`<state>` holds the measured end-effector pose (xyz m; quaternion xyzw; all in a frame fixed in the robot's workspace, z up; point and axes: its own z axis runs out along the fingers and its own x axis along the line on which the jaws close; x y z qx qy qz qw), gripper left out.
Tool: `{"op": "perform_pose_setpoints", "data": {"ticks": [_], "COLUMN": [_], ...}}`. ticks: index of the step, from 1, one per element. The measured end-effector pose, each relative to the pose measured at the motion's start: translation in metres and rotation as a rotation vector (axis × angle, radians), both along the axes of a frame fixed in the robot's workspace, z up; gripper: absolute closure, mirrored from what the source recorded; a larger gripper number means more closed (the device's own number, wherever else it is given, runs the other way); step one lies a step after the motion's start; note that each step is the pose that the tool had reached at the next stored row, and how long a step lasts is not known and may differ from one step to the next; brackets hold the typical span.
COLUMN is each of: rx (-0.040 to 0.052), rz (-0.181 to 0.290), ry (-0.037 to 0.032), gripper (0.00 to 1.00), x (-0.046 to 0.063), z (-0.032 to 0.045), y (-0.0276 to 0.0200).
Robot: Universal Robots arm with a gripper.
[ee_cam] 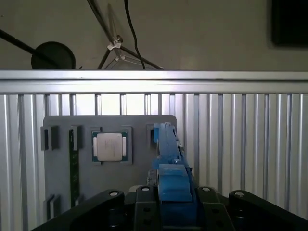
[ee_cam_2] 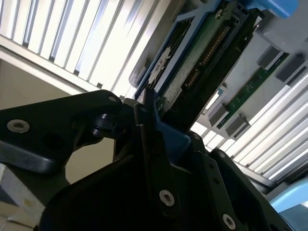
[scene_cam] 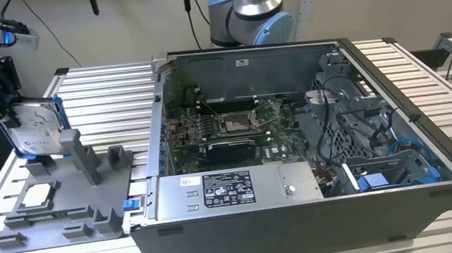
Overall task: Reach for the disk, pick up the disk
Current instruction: 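Pick up the disk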
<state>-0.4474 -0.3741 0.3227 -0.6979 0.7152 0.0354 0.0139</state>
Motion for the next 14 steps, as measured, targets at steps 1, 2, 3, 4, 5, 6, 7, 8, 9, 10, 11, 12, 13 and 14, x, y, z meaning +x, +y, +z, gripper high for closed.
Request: {"op": "perform_pose_setpoints", "data": {"ticks": [1,2,3,4,5,6,7,8,9,10,11,12,13,14], "rx": [0.0,0.0,0.0,0.0,0.0,0.0,0.0,0.0001,0.0,0.0,0.0,0.0,0.0,0.0001], "rz": [0.0,0.0,0.0,0.0,0.0,0.0,0.0,0.0,0.0,0.0,0.0,0.0,0.0,0.0], "ry": [0.0,0.0,0.0,0.0,0.0001,0.0,0.0,-0.0001,-0.0001,0.0,0.0,-0.0001,0.0,0.0001], "gripper": [1.0,1.0,1.0,1.0,1.0,1.0,1.0,1.0,1.0,1.0,1.0,1.0,1.0,1.0], "x": [0.0,0.0,0.0,0.0,0.0,0.0,0.0,0.0,0.0,0.0,0.0,0.0,0.0,0.0], "z": [0.002,0.0041,0.0061,0.008,0.01,0.0123,0.0147,0.0174,0.0199,0.022,0.0248,0.028,0.0321,0.0363], "y": [0.0,0.0,0.0,0.0,0.0,0.0,0.0,0.0,0.0,0.0,0.0,0.0,0.0,-0.0001]}}
